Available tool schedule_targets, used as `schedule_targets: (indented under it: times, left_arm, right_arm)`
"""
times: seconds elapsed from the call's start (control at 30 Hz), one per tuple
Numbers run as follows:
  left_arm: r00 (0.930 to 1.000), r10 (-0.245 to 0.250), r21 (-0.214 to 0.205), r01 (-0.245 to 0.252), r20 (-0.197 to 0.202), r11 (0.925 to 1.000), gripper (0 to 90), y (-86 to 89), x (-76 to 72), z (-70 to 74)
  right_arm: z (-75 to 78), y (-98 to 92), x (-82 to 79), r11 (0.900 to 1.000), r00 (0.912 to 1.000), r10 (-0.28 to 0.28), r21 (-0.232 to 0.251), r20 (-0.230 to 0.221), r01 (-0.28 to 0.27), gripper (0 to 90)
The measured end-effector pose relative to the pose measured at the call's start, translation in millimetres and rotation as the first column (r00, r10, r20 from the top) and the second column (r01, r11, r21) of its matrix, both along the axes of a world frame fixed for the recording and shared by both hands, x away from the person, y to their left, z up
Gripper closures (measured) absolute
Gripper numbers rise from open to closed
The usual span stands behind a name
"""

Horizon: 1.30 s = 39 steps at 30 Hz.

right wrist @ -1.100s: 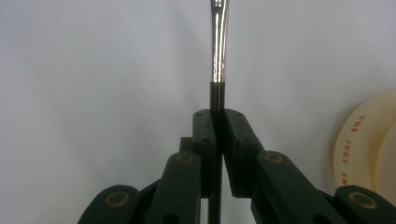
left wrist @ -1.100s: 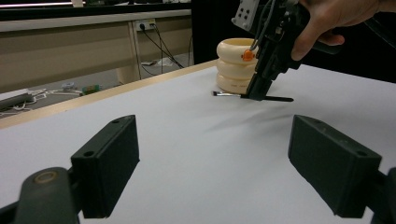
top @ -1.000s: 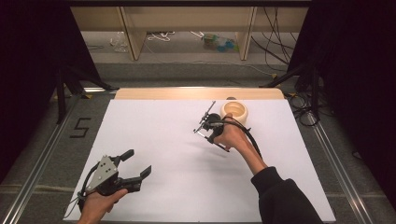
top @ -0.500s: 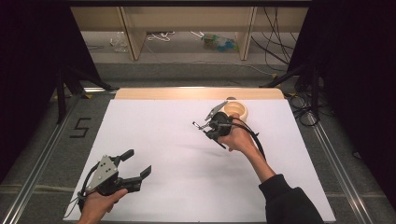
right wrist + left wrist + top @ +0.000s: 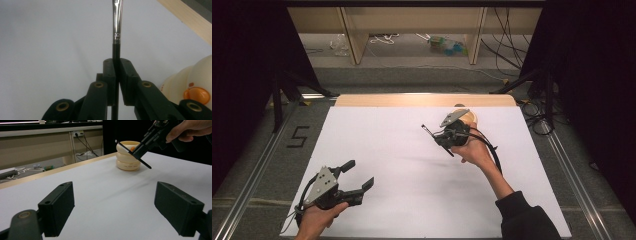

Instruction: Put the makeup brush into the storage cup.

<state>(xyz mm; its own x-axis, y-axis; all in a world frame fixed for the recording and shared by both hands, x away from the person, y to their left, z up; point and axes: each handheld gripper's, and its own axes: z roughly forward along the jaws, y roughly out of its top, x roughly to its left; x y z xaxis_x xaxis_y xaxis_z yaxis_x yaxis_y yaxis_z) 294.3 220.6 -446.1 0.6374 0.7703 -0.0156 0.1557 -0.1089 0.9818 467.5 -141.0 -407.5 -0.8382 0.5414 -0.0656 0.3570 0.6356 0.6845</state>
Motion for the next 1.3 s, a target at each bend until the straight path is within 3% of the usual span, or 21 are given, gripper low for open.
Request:
schedule_targets:
  times: [0.13, 0.2, 0.47, 0.57, 0.9, 1.3]
  left_arm:
    - [1.0000, 0.009, -0.011, -0.009, 0.002, 0.9999, 16.3, 0.6, -0.4, 1.3]
    - [0.9999, 0.008, -0.003, -0.008, 0.011, 1.0000, 16.3, 1.7, -0.1, 1.8]
    - [0.9999, 0.004, 0.009, -0.005, 0.014, 1.0000, 16.3, 0.8, -0.6, 1.7]
    - [0.9999, 0.008, 0.004, -0.008, 0.013, 1.0000, 16.3, 1.4, -0.8, 1.9]
    - [0.9999, 0.007, 0.004, -0.007, 0.012, 1.0000, 16.3, 1.0, -0.8, 2.0]
    - [0.9999, 0.005, 0.006, -0.005, 0.013, 1.0000, 16.3, 0.7, -0.7, 2.0]
  right_arm:
    - [3.8, -2.8, 0.6, 0.9991, 0.9995, -0.002, 0.043, 0.030, 0.001, 84.1]
    - [5.8, -4.6, 0.7, 0.9987, 0.9991, -0.025, 0.046, 0.035, 0.024, 84.1]
    - [13.2, -13.3, 2.9, 0.9938, 0.9986, -0.025, 0.110, 0.048, 0.019, 84.1]
    - [14.8, -15.4, 3.8, 0.9900, 0.9964, -0.039, 0.138, 0.076, 0.029, 84.1]
    - [17.9, -21.5, 6.5, 0.9854, 0.9945, -0.048, 0.167, 0.093, 0.031, 84.1]
    - [25.3, -32.2, 9.2, 0.9666, 0.9860, -0.087, 0.252, 0.143, 0.049, 84.1]
